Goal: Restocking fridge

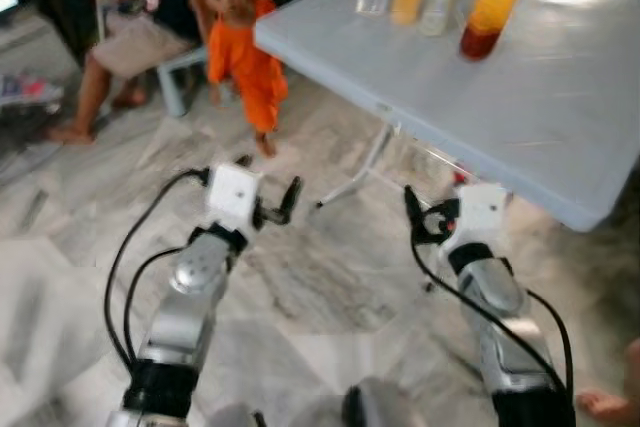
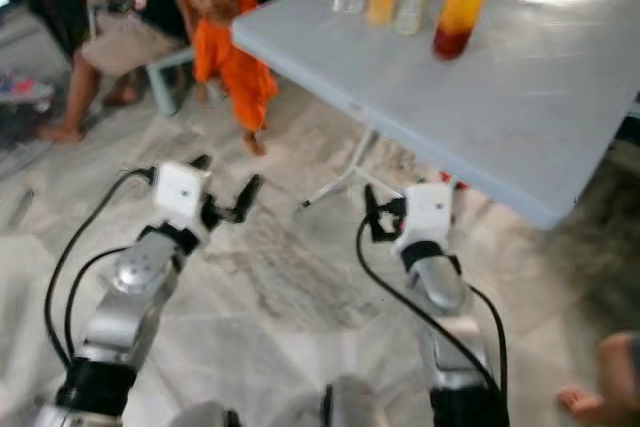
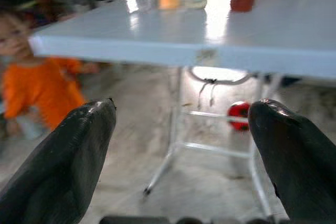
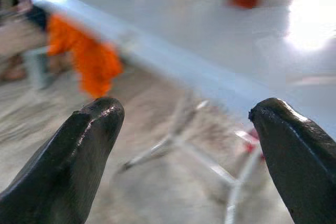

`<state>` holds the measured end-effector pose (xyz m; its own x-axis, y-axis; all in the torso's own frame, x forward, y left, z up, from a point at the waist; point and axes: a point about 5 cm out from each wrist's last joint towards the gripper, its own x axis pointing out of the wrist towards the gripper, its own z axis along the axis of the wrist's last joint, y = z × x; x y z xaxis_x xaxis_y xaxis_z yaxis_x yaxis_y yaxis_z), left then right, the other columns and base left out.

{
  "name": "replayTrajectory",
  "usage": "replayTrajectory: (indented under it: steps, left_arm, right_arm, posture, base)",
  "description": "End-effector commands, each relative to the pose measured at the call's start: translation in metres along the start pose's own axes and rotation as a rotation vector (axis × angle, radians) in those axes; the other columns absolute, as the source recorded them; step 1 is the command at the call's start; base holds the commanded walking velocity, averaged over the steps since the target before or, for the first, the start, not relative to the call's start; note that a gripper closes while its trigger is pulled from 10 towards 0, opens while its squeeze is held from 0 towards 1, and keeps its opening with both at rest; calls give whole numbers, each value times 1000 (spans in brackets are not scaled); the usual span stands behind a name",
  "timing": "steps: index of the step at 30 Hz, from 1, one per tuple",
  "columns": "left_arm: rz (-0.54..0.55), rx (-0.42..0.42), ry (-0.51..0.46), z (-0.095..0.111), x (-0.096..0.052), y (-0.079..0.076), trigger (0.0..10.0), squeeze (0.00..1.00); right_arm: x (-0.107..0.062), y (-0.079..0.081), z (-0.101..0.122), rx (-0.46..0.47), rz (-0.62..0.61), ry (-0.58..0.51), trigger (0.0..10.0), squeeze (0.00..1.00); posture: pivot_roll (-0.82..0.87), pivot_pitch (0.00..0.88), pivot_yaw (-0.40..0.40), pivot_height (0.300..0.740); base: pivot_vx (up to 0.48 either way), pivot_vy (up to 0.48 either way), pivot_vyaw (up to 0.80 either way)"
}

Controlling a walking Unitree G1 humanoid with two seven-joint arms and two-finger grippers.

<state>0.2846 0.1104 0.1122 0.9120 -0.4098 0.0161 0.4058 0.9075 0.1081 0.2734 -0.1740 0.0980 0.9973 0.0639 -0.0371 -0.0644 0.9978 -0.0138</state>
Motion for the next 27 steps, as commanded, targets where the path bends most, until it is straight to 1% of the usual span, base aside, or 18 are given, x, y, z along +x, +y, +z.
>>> replayTrajectory:
  steps: [1,2,3,5,6,8,11,13,20,27]
  left_arm:
    - [77,-5,-10,-2,-6,13,10000,0]
    - [101,-11,-13,-2,-7,15,10000,0]
    - [152,-25,-13,-5,-9,22,10000,0]
    - [211,-43,-7,-7,-12,30,10000,0]
    - [283,-58,-1,-10,-15,42,10000,0]
    - [309,-61,0,-11,-17,46,10000,0]
    - [320,-86,-5,-10,-18,51,10000,0]
    - [314,-81,-3,-10,-17,52,10000,0]
    - [275,-77,-31,-4,-9,47,10000,0]
    - [239,-85,-53,-1,-5,40,10000,0]
  right_arm:
    - [-2,4,10,9,0,-68,10000,0]
    - [-4,2,13,0,-9,-89,10000,0]
    - [-6,1,18,-12,-21,-116,10000,0]
    - [-9,0,21,-13,-29,-131,10000,0]
    - [-12,0,24,-14,-39,-145,10000,0]
    - [-14,0,25,-15,-43,-150,10000,0]
    - [-16,0,24,-18,-50,-150,10000,0]
    - [-16,0,23,-17,-51,-149,10000,0]
    - [-13,1,25,-28,-63,-157,10000,0]
    - [-12,-1,26,-31,-73,-162,10000,0]
  posture:
    - [-117,83,21,740]
    - [-117,83,21,740]
    - [-121,75,24,740]
    - [-124,73,25,740]
    - [-127,70,27,740]
    - [-130,67,30,740]
    - [-132,62,35,740]
    - [-131,61,36,740]
    - [-130,54,38,740]
    - [-132,45,36,740]
  base:
    - [431,0,-463]
    - [401,262,0]
    - [368,307,0]
    - [364,313,0]
    - [326,352,0]
    - [326,352,0]
    - [311,364,0]
    - [315,364,0]
    - [312,366,0]
    - [318,361,-708]
